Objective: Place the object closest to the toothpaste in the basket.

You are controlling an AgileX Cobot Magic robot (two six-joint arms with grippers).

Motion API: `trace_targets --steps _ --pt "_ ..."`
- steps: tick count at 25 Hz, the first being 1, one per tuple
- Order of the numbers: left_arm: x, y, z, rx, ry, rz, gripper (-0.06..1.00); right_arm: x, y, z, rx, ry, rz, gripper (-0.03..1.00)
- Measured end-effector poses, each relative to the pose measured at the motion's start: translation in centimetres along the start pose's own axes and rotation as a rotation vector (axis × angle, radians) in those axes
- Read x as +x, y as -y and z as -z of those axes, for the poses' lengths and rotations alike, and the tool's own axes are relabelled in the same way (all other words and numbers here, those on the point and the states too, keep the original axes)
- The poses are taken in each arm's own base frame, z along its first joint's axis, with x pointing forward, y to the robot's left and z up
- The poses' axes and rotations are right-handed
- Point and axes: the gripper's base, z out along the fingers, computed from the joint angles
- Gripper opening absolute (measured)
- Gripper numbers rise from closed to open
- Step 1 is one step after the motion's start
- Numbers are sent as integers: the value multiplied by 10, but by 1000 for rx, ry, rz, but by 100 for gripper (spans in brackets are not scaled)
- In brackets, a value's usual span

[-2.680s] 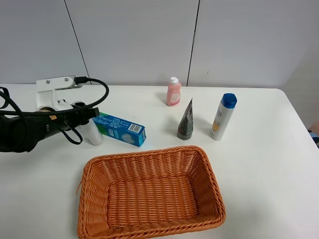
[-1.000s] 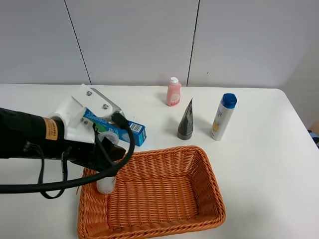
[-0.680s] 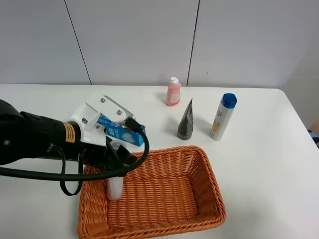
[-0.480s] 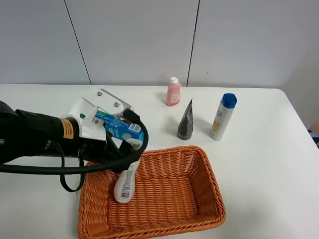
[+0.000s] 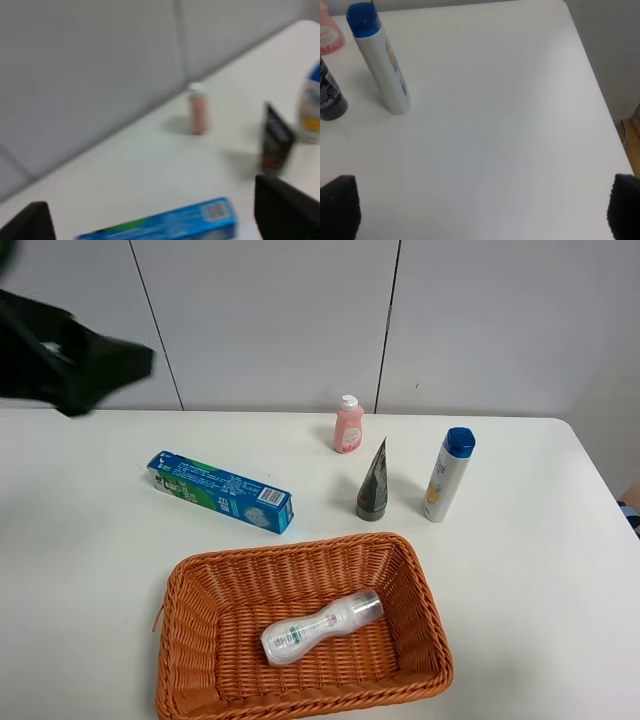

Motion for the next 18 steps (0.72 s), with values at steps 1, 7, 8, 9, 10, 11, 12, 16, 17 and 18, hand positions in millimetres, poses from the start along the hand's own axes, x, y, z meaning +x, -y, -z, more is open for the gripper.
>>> trace_targets --steps 1,7,8,9,10,11,12,16,17,18 --pt "-6 -10 16 -59 10 -7 78 0 0 0 0 0 0 99" --pt "-11 -40 111 -360 93 34 78 0 0 0 0 0 0 99" --pt "-6 -40 127 -398 89 52 78 0 0 0 0 0 0 99" --pt "0 -38 140 -427 89 67 78 0 0 0 0 0 0 99" --pt "6 -37 150 -456 69 88 78 0 0 0 0 0 0 99" --pt "14 -34 160 -483 53 107 78 0 0 0 0 0 0 99" --pt "22 -31 169 -503 46 125 78 0 0 0 0 0 0 99" --pt "64 -15 187 -559 1 205 78 0 0 0 0 0 0 99" --pt "76 -11 187 -564 -17 224 78 0 0 0 0 0 0 99" --pt "88 -6 188 -564 -26 251 78 0 0 0 0 0 0 99"
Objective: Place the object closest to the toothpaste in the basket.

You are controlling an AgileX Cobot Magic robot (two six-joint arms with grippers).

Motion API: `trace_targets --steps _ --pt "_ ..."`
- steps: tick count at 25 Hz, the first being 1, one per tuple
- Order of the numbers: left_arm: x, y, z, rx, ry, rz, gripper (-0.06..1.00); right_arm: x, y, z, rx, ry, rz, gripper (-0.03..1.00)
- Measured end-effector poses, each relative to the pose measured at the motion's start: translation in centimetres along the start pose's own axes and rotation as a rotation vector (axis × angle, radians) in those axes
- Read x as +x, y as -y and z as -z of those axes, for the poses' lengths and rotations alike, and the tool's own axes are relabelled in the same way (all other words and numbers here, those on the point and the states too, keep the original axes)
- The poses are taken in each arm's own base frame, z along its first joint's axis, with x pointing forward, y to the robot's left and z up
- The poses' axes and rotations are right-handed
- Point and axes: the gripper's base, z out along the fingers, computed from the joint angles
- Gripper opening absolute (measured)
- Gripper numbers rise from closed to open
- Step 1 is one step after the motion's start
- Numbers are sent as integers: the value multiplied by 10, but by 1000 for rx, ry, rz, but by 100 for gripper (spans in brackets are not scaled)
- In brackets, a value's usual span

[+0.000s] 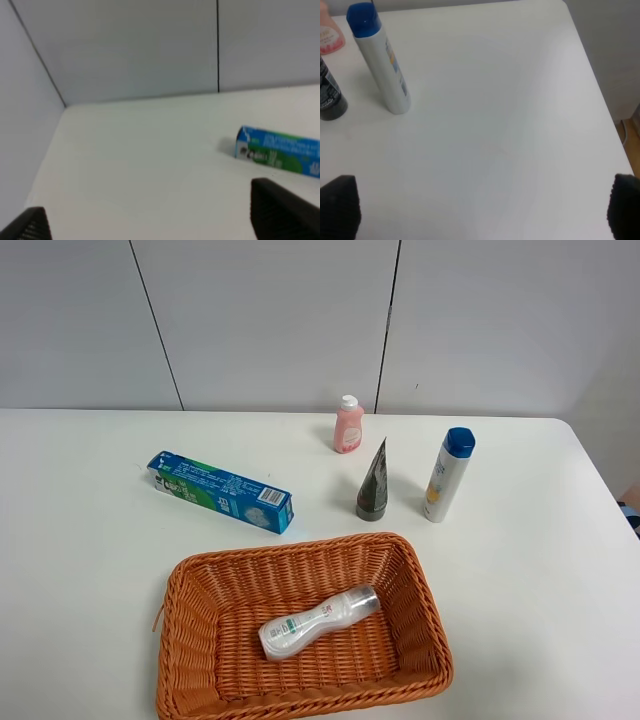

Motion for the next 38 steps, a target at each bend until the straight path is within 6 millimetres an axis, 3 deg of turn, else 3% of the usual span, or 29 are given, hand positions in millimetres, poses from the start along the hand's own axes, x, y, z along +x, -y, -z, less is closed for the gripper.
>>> trace_targets --steps 4,8,15,21,38 --pt "45 5 6 -31 -42 70 78 0 0 0 0 0 0 99" --pt "65 8 7 -69 -46 94 78 0 0 0 0 0 0 99" --pt "93 17 -31 -36 -177 87 78 0 0 0 0 0 0 99" --pt "95 21 -44 -9 -121 88 78 0 0 0 0 0 0 99" --pt "94 23 -44 22 -108 64 78 0 0 0 0 0 0 99"
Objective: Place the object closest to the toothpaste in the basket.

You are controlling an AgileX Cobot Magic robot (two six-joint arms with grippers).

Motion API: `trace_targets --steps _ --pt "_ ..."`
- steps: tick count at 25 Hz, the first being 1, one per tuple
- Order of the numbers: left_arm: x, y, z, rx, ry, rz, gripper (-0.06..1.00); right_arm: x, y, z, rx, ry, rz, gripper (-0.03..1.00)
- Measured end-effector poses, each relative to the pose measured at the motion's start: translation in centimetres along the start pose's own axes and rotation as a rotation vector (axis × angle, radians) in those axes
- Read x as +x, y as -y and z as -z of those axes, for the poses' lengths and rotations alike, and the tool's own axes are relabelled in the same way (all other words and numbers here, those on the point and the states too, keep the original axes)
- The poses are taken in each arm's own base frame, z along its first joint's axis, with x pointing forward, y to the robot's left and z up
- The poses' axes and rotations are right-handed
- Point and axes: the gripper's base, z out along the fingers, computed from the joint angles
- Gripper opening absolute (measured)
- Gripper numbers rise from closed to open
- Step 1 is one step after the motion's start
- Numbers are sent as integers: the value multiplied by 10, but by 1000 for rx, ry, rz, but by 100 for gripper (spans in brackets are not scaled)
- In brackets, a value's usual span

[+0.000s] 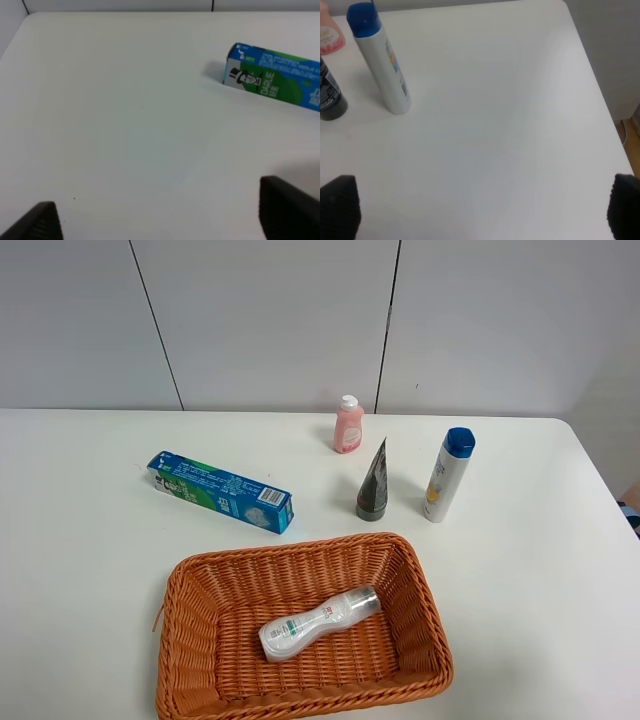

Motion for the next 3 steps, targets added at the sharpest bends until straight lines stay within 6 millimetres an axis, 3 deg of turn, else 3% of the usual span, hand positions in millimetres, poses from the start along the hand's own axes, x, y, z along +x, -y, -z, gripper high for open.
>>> trace_targets --steps 3 --pt "0 0 0 0 0 0 78 0 0 0 0 0 0 99"
